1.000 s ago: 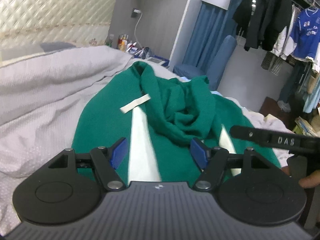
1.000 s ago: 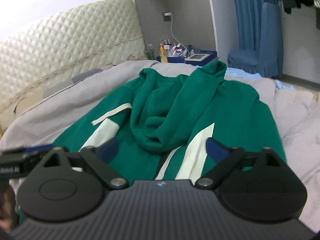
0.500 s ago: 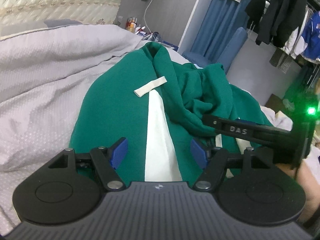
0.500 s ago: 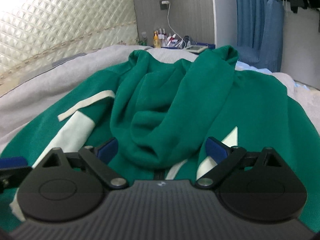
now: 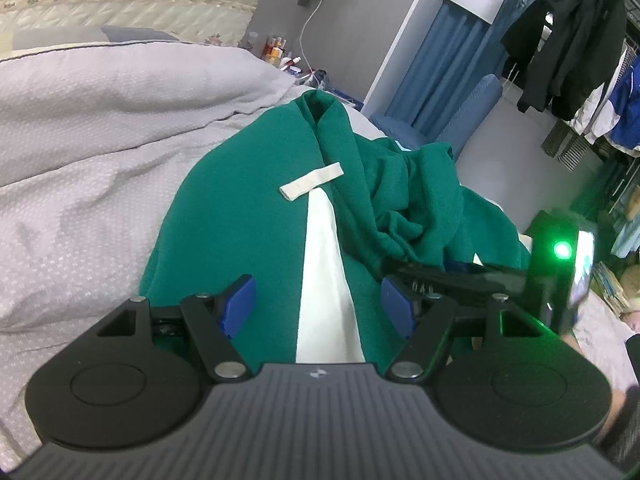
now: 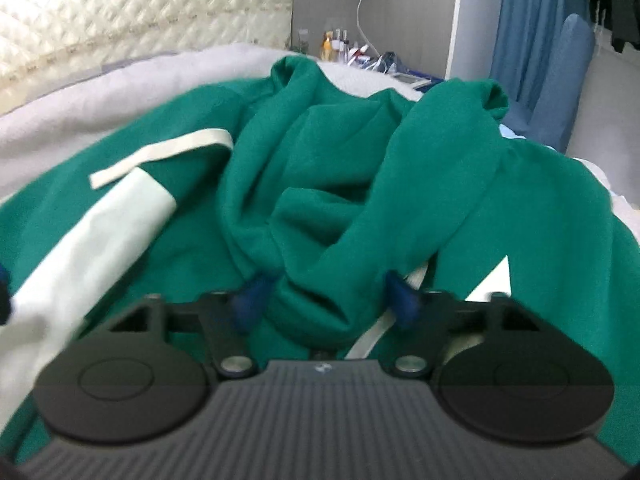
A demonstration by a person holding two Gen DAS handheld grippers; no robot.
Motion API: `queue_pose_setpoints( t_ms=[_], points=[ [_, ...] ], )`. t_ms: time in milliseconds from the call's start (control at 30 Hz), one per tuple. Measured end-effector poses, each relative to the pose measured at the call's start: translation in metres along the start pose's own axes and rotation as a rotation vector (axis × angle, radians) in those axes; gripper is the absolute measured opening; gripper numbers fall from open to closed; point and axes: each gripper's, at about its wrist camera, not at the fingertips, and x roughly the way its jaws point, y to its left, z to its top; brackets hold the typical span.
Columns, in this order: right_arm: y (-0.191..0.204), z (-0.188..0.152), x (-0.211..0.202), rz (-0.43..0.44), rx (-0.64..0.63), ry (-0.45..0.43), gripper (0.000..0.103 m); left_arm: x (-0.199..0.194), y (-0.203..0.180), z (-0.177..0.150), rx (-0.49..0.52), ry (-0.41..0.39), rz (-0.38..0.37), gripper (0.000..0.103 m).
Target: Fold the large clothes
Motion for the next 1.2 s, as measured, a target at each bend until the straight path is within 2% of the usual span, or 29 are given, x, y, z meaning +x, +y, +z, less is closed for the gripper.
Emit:
queue_pose_setpoints(
  t_ms=[67,133,300,467,600,733,933,1067,1200],
  points=[
    [-0.002,0.016,0.007,-0.029,-0.044,0.012,0.031,-0.003,0.001,-0.001,-0.009,-0.009,0.007,0.074],
    [-0.01,0.041,0.011,-0.042,-0.044,-0.01,0.028,-0.005,0.004,0.001,-0.027,-0.016,0.006,0.074],
    [-0.038,0.145,0.021,-0.089,0.0,-0.145,0.027,-0.003,0.009,0.011,-0.04,-0.037,0.003,0.074],
    [-0.062,0.242,0.077,-0.177,0.063,-0.208,0.026,0.013,0.013,0.014,-0.021,-0.061,0.002,0.074],
    [-0.073,0.291,0.136,-0.248,0.061,-0.24,0.026,0.037,0.017,0.014,-0.036,-0.073,0.016,0.074],
    [-0.088,0.299,0.194,-0.276,0.089,-0.249,0.026,0.058,0.017,0.016,-0.009,-0.088,0.033,0.074],
    [-0.108,0.261,0.269,-0.273,0.09,-0.17,0.026,0.068,0.007,0.011,0.067,-0.124,0.071,0.077],
    [-0.108,0.228,0.29,-0.258,0.105,-0.184,0.027,0.076,0.005,0.016,0.053,-0.117,0.098,0.077],
    [-0.115,0.22,0.277,-0.228,0.173,-0.228,0.031,0.077,0.006,0.013,0.078,-0.127,0.1,0.077]
  ],
)
